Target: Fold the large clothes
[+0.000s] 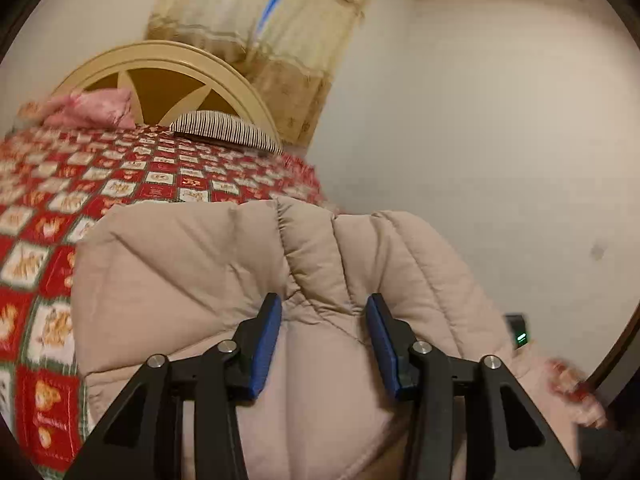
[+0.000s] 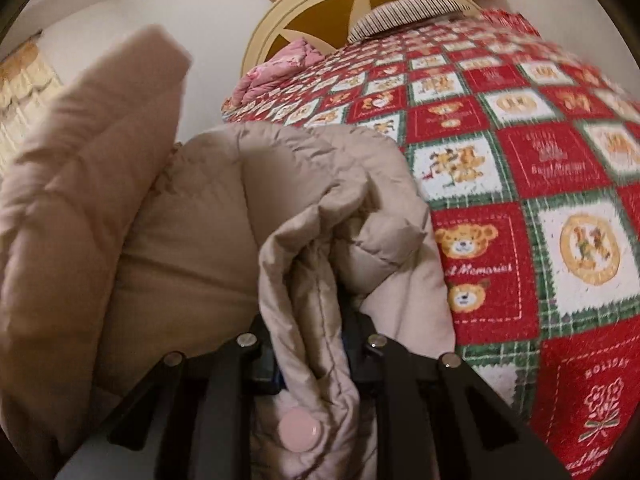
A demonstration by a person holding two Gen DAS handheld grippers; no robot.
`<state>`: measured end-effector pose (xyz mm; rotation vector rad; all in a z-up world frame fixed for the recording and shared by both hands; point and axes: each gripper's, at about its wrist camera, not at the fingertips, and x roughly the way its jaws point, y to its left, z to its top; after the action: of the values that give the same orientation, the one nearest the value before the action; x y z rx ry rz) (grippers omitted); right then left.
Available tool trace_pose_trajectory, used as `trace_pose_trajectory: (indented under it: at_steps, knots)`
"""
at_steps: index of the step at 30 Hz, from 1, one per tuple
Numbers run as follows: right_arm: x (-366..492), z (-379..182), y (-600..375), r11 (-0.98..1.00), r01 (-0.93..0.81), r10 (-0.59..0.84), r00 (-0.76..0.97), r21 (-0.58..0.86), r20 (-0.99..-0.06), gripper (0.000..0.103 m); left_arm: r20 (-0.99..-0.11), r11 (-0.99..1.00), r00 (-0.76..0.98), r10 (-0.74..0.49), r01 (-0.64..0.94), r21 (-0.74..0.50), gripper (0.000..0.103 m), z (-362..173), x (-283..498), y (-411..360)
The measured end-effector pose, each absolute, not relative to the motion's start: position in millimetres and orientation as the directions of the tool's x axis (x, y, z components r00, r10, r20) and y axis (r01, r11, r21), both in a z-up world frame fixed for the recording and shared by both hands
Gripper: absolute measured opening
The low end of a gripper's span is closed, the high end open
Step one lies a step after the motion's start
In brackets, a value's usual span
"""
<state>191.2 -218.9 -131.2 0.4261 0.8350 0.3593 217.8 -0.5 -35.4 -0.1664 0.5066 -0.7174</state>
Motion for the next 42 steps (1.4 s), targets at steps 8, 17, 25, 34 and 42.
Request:
trace_pose_trajectory:
  at_steps: [8, 17, 25, 34, 42]
  knots:
    - [183.7, -145.2, -272.1, 0.686, -0.051, 0.584, 0.633, 0.726, -0.507, 0.021, -0.574, 0.847, 0.708, -0.412, 0.529, 0.045, 0.050, -62.5, 213.2, -53.8]
    - [113.6, -38.5, -332.7, 0.754, -0.070, 0.459, 0.767, 0.653, -0.448, 0.080, -0.575, 0.852, 0.726, -0.376, 0.515, 0.093, 0.050, -73.3, 209.4, -52.6]
    - [163.0, -21.2, -248.5, 0.861, -0.178, 0.468, 0.645, 0.476, -0.604, 0.084, -0.552, 0.860, 0.751, -0.363, 0.498, 0.112, 0.051, -71.9, 213.2, -51.2]
    - [175.5, -80.8, -228.4, 0.916, -0.127, 0.380, 0.583, 0.381, -0.718, 0.027, -0.541, 0.865, 0.723, -0.429, 0.502, -0.013, 0.051, -67.7, 218.9, -34.4]
    - [168.9, -126.3, -246.5, 0.829, 0.019, 0.399, 0.680, 0.558, -0.616, 0.025, -0.644, 0.871, 0.703, -0.302, 0.478, 0.114, 0.057, -77.7, 242.5, -74.2]
